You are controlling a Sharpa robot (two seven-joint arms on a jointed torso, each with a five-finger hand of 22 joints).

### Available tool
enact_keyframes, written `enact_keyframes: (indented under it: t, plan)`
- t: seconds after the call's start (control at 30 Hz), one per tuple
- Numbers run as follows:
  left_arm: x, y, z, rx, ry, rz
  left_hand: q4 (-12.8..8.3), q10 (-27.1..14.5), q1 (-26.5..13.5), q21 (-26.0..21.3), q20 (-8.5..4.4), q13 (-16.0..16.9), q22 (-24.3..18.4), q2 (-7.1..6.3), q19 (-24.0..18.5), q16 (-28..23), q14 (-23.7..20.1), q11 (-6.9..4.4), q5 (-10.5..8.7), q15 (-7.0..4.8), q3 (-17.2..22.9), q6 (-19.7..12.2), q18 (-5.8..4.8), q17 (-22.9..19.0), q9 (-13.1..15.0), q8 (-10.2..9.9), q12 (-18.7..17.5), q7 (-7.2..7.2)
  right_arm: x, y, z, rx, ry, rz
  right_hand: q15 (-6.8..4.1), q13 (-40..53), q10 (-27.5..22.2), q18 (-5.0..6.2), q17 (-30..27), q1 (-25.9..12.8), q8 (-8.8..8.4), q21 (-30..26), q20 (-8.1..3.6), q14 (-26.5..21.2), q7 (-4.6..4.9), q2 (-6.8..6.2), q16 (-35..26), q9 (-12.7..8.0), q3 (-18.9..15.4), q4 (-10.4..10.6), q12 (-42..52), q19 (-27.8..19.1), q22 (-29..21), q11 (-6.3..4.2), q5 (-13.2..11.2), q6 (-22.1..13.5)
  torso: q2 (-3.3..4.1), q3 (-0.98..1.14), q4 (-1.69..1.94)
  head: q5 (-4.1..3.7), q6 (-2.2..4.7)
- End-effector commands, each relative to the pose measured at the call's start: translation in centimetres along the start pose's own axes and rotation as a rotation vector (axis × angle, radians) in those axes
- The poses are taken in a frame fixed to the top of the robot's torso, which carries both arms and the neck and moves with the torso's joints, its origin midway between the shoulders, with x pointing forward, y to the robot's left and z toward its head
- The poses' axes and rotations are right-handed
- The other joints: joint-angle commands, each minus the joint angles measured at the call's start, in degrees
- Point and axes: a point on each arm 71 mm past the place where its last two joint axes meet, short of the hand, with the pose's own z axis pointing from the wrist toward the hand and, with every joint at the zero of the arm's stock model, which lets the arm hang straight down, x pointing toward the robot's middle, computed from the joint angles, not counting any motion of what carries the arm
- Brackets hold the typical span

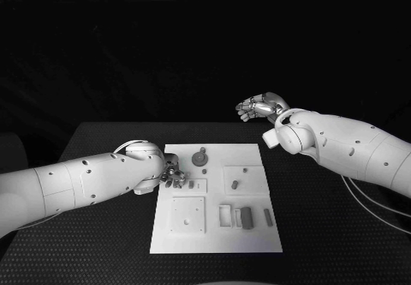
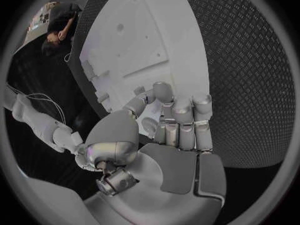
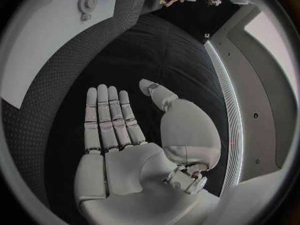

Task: Assemble the parts on the task board

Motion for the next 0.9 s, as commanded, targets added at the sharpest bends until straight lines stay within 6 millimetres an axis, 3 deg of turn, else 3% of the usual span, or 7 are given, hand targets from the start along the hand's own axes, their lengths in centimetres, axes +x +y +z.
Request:
enact_keyframes:
  t: [0.03, 0.7, 0.9]
  plan:
    - [1.13, 0.21, 0.18, -0.011, 0.073, 0.036, -0.8, -0.3, 0.9, 0.3, -5.43, 0.1, 1.1, 0.27, 0.0, 0.2, 1.4, -0.82, 0.66, -2.06, 1.3, 4.2, 0.61, 0.1, 0.1, 0.2, 0.4, -3.69, 0.16, 0.07, 0.01, -0.008, 0.016, -0.003, -0.02, -0.1, 0.0, 0.9, 0.1, -0.5, -0.37, -0.3, -0.05, -0.3, 0.34, 0.14, -0.3, -0.1, -0.2, 0.0, -0.2, -0.3, 0.1, 0.39, 0.2, -0.1, 0.01, 0.0, 0.01, -0.02, -0.06]
    - [0.98, 0.11, 0.21, -0.009, 0.071, 0.037, -0.8, -0.3, 1.0, 0.3, -5.41, 0.1, 1.1, 0.2, -0.1, 0.3, 1.3, -0.84, 0.73, -2.07, 1.4, 4.2, 0.6, 0.1, 0.2, 0.2, 0.5, -3.7, 0.22, -0.04, 0.01, -0.006, 0.017, -0.002, -0.02, -0.1, 0.0, 0.91, 0.1, -0.5, -0.37, -0.3, -0.04, -0.3, 0.35, 0.17, -0.3, -0.1, -0.2, 0.0, -0.2, -0.3, 0.1, 0.39, 0.2, -0.1, 0.01, -0.01, -0.03, -0.06, -0.08]
    - [0.75, -0.18, 0.33, -0.022, 0.042, 0.064, -0.6, -0.5, 1.0, 0.4, -5.36, -0.1, 1.0, 0.61, -0.1, 0.4, 1.2, -0.79, -0.74, -2.1, 1.2, 3.8, 0.58, -0.1, 0.5, 0.0, 0.8, -3.6, 0.26, -0.01, -0.01, -0.006, 0.018, -0.002, -0.02, -0.1, 0.0, 0.91, 0.1, -0.5, -0.37, -0.3, -0.04, -0.3, 0.35, 0.17, -0.3, -0.1, -0.2, 0.0, -0.2, -0.3, 0.1, 0.39, 0.2, -0.1, 0.03, 0.03, -0.01, -0.04, -0.2]
